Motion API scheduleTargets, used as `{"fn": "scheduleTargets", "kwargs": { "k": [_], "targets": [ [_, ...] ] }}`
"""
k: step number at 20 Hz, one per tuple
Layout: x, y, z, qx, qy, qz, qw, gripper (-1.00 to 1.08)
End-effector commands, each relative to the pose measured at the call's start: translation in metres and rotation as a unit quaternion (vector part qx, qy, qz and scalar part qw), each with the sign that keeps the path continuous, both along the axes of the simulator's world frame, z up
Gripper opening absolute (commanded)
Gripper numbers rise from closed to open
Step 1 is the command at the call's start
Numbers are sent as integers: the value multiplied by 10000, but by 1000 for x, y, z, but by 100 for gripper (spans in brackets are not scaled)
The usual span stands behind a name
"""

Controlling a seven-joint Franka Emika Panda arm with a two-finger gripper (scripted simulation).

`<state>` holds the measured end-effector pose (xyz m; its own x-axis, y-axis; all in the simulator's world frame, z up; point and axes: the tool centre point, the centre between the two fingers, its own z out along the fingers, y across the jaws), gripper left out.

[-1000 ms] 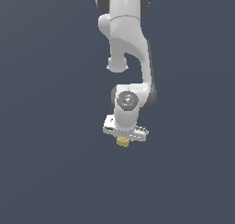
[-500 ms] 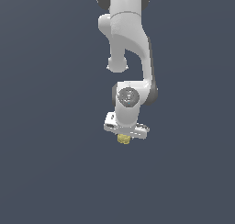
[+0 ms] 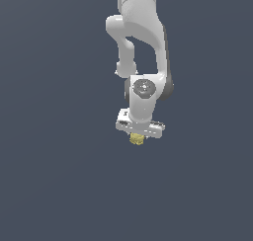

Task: Pick up the object and move it to a goal position.

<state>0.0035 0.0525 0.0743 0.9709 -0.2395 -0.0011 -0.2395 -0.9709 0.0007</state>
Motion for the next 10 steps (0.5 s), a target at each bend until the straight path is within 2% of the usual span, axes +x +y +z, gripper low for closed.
{"fn": "scheduleTargets", "kwargs": {
  "k": [1,10],
  "targets": [
    [-15,7,11,1,-5,2,10000,-100],
    [-71,33,52,3,-5,5,10000,-100]
  ]
}}
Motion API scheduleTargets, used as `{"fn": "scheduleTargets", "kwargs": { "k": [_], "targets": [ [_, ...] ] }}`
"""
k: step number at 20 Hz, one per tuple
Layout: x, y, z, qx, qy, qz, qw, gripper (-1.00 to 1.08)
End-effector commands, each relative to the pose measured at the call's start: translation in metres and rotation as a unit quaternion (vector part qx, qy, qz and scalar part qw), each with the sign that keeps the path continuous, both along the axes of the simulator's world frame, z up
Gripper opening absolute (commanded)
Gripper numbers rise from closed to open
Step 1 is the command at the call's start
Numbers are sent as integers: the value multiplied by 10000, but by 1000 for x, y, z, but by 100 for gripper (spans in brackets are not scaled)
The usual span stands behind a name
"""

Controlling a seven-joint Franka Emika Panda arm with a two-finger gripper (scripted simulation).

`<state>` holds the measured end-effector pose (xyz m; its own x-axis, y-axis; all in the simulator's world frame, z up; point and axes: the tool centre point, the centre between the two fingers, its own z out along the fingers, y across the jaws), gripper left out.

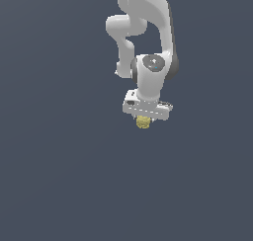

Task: Pick up the object and move it to a goal position.

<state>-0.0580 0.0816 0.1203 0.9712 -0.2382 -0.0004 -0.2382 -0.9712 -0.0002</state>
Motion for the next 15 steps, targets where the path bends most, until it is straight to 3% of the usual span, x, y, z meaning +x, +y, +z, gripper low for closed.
{"fn": "scheduleTargets", "kwargs": {
  "k": [1,8,15],
  "targets": [
    [-14,6,10,0,-1,-2,10000,-100],
    [-40,19,31,-3,-2,-1,10000,-100],
    [-48,24,38,-3,-2,-1,10000,-100]
  ]
}}
